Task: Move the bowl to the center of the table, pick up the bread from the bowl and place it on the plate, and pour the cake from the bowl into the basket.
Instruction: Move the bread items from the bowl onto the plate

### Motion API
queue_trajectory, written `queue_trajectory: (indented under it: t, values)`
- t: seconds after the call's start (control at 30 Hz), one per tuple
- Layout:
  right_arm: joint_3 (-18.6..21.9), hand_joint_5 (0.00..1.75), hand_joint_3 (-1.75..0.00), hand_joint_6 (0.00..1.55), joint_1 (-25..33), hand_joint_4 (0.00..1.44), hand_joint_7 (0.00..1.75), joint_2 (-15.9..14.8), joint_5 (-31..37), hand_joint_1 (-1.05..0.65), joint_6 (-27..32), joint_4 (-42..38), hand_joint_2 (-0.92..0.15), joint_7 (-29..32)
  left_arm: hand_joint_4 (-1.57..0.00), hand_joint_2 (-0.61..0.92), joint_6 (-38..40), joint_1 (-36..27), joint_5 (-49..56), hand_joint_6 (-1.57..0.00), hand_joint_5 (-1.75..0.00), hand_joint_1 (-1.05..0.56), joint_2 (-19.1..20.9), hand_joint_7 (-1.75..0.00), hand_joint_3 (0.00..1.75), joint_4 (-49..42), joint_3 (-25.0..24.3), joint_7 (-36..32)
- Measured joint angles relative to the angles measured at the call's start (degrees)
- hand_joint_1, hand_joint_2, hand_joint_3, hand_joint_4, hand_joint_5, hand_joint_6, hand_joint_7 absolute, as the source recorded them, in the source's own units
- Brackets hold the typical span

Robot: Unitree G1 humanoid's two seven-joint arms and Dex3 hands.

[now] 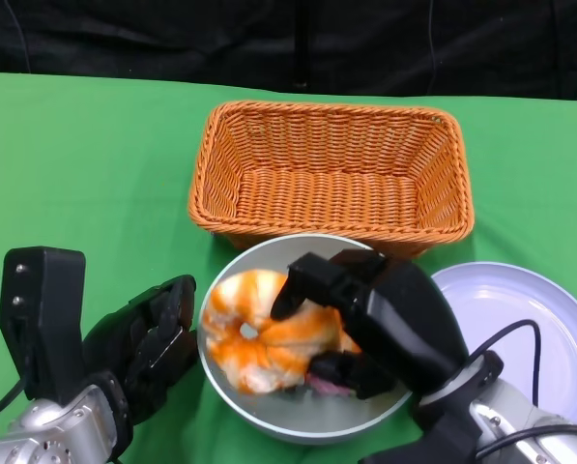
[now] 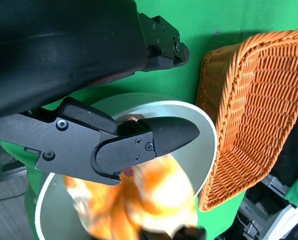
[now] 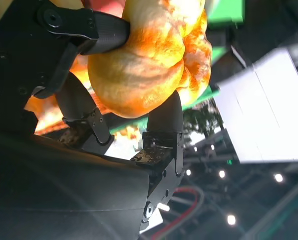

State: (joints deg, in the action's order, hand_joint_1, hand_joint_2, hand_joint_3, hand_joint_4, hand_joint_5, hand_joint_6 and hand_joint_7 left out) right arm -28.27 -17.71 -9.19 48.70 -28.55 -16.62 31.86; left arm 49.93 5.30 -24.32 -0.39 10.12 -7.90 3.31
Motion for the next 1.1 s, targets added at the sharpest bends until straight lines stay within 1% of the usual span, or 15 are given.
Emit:
queue_trajectory:
  t: [0.07, 0.13, 0.23, 0.33, 0.43, 0.47, 0.53, 0.7, 0.8, 0.83, 0.87, 0.97, 1.03, 1.1]
  values:
    - [0.9, 1.75, -1.48, 0.8, 0.1, 1.06, 1.75, -0.1, -1.1, -0.23, -0.3, 1.2, -0.29, -0.5, 0.0, 0.92, 0.0, 0.0, 0.0, -0.15, -0.24, -0.72, 0.0, -0.02, 0.71, 0.0, 0.0, 0.0]
    - [1.8, 1.75, -1.49, 0.81, 0.4, 1.06, 1.75, -0.1, -2.8, -0.23, -0.2, 3.3, -0.29, -2.0, 0.0, 0.92, 0.0, 0.0, 0.0, -0.14, -0.24, -0.72, 0.0, -0.01, 0.71, 0.0, 0.0, 0.0]
    - [3.2, 1.75, -1.6, 0.8, 1.7, 1.06, 1.75, 0.0, -5.7, -0.22, -0.2, 6.3, -0.24, -4.2, 0.0, 0.92, -0.1, 0.0, 0.0, -0.14, -0.22, -0.71, 0.0, -0.01, 0.71, -0.1, 0.1, 0.1]
    - [4.4, 1.75, -1.68, 0.8, 3.6, 1.06, 1.75, 0.1, -10.1, -0.25, -0.2, 9.3, -0.18, -8.1, 0.0, 0.92, -0.5, 0.0, 0.1, -0.15, -0.22, -0.71, 0.2, -0.01, 0.72, -0.1, 0.1, 0.2]
    - [5.8, 1.75, -1.72, 0.8, 4.9, 1.06, 1.75, 0.3, -13.0, -0.26, 0.1, 12.6, -0.16, -11.0, 0.0, 0.92, -0.7, 0.0, 0.1, -0.15, -0.22, -0.71, 0.5, -0.01, 0.72, -0.2, 0.1, 0.4]
    - [6.2, 1.75, -1.74, 0.81, 5.2, 1.06, 1.73, 0.4, -14.0, -0.22, 0.2, 13.4, -0.13, -11.9, 0.0, 0.92, -0.8, 0.0, 0.0, -0.15, -0.22, -0.71, 0.5, -0.01, 0.72, -0.2, 0.2, 0.4]
    - [7.6, 1.75, -1.74, 0.81, 6.2, 1.06, 1.72, 0.8, -16.4, -0.2, 0.1, 15.0, -0.11, -13.1, 0.0, 0.92, -1.1, 0.0, 0.1, -0.15, -0.22, -0.71, 0.6, -0.01, 0.72, -0.4, 0.2, 0.5]
    - [10.3, 1.75, -1.75, 0.82, 7.7, 1.05, 1.7, 2.0, -22.5, -0.17, 0.6, 19.0, -0.11, -16.8, 0.0, 0.92, -1.1, 0.0, 0.0, -0.15, -0.23, -0.72, 0.7, -0.01, 0.71, -0.7, 0.1, 0.4]
    - [10.8, 1.75, -1.75, 0.82, 8.3, 1.05, 1.69, 2.4, -23.5, -0.17, 0.7, 19.8, -0.11, -18.2, 0.0, 0.92, -1.1, 0.0, 0.0, -0.15, -0.23, -0.72, 0.7, -0.01, 0.71, -1.0, 0.1, 0.4]
    - [11.4, 1.75, -1.75, 0.85, 8.6, 1.04, 1.63, 2.2, -24.1, -0.13, 0.7, 19.9, -0.12, -18.9, 0.0, 0.92, -1.1, 0.0, 0.0, -0.15, -0.23, -0.72, 0.7, -0.01, 0.71, -1.2, 0.2, 0.4]
    - [12.7, 1.75, -1.75, 0.86, 8.7, 1.04, 1.6, 2.2, -25.3, -0.12, 0.7, 20.0, -0.12, -19.6, 0.0, 0.92, -1.1, 0.1, 0.0, -0.15, -0.23, -0.72, 0.7, -0.01, 0.71, -1.2, 0.2, 0.4]
    - [17.6, 1.75, -1.75, 0.87, 8.7, 1.04, 1.58, 0.6, -28.1, -0.1, 0.6, 20.5, -0.13, -20.5, 0.0, 0.92, -1.1, 0.1, 0.0, -0.15, -0.23, -0.72, 1.2, -0.01, 0.71, -1.3, 0.1, 0.5]
    - [19.1, 1.75, -1.75, 0.87, 9.1, 1.04, 1.58, 0.0, -28.3, -0.09, 0.3, 20.5, -0.13, -20.7, 0.0, 0.92, -1.1, 0.1, 0.0, -0.15, -0.24, -0.72, 1.5, -0.01, 0.71, -1.3, 0.1, 0.6]
    - [19.4, 1.75, -1.75, 0.87, 9.7, 1.04, 1.57, 0.0, -28.3, -0.08, -0.4, 20.4, -0.13, -21.0, 0.0, 0.92, -1.2, 0.1, -0.2, -0.15, -0.23, -0.72, 1.6, -0.01, 0.71, -1.3, 0.1, 1.4]
